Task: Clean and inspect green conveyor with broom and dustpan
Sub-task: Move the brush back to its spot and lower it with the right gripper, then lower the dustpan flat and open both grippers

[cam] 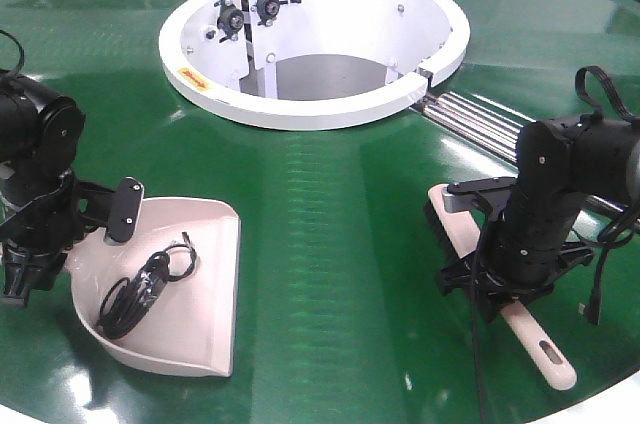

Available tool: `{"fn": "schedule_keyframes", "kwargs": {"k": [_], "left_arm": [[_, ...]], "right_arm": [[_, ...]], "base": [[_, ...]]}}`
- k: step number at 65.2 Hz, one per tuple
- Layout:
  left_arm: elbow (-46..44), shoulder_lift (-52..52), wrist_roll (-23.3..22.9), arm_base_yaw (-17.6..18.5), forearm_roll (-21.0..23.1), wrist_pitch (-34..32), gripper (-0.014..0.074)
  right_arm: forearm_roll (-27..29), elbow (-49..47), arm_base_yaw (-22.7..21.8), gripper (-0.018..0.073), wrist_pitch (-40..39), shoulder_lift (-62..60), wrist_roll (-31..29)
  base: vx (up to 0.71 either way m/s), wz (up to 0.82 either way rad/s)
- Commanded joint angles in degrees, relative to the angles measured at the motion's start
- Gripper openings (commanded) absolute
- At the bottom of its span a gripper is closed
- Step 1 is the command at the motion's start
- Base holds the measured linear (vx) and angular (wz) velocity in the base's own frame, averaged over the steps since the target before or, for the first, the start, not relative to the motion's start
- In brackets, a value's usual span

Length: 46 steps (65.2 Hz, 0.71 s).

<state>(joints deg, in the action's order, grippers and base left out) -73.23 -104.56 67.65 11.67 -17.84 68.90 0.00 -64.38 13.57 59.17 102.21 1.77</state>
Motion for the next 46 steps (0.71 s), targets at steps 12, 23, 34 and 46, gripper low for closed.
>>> {"fn": "schedule_keyframes", "kwargs": {"k": [12,23,34,46], "left_arm": [[-1.0,2.8,0.1,0.5,-0.3,2.5,-0.0006],[-1.0,2.8,-0.1,0.4,1.0,2.6,-0.0003],[-1.0,2.8,-0.1,0.4,3.9,2.6,0.0019],[-1.0,2.8,-2.9,0.4,4.2,2.7,0.0092]], "right_arm": [[0.4,-1.1,-0.3,0.0104,0.6,-2.0,-0.3],[0.4,-1.1,-0.3,0.0122,0.6,-2.0,-0.3],[0.4,-1.1,-0.3,0.0126,0.4,-2.0,-0.3],[0.4,-1.1,-0.3,0.0142,0.4,-2.0,-0.4]], "base": [[0.00,0.00],[0.00,0.00],[0.00,0.00],[0.00,0.00]]}}
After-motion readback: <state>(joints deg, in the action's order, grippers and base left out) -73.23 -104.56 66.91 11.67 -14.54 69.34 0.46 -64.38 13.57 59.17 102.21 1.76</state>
